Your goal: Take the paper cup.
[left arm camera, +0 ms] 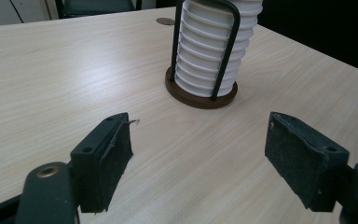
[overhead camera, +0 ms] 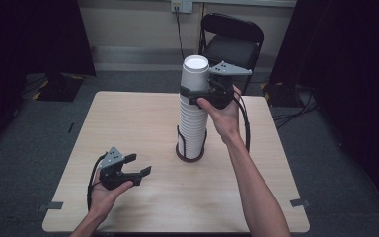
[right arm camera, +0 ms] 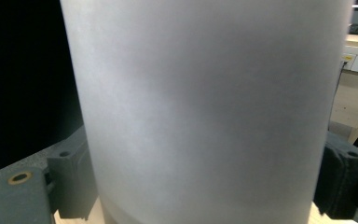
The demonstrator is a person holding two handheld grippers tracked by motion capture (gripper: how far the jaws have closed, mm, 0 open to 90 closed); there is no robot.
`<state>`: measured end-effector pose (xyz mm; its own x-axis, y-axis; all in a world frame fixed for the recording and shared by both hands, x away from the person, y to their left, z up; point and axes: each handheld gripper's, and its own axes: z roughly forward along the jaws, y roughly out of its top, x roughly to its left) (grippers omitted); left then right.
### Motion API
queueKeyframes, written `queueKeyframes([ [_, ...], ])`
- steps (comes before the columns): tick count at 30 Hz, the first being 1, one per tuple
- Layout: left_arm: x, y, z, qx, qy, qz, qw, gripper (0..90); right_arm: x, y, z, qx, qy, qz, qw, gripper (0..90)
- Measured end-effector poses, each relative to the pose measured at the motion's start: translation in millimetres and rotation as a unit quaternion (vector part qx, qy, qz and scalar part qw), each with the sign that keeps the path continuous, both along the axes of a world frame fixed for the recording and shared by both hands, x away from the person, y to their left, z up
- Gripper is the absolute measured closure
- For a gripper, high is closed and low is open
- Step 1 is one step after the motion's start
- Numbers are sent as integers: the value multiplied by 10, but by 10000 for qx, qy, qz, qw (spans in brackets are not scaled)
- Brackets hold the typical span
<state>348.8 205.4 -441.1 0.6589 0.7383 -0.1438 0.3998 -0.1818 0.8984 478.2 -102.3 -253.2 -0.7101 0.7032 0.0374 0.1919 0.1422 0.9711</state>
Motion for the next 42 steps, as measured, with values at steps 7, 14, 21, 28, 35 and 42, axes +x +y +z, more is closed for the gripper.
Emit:
queueKeyframes([
  [7, 0, -5, -4, -21, 13, 8, 10000, 226, -1, -14, 39, 19, -38, 23, 10000, 132],
  [14, -4, -37, -13, 21, 14, -67, 10000, 225, -5, -20, 130, 58, -153, 63, 9998, 140],
  [21, -1, -32, -13, 20, 18, -58, 10000, 225, -7, -21, 171, 56, -236, 70, 9997, 144],
  [28, -2, -36, -14, 18, 16, -59, 10000, 225, -7, -16, 227, 112, -297, 106, 9994, 143],
  [35, -6, -35, -13, 16, 22, -55, 10000, 225, -14, 4, 261, 177, -354, 149, 9991, 140],
  [42, -4, -31, -14, 8, 26, -39, 10000, 225, -11, -30, 302, 312, -321, 149, 9989, 140],
])
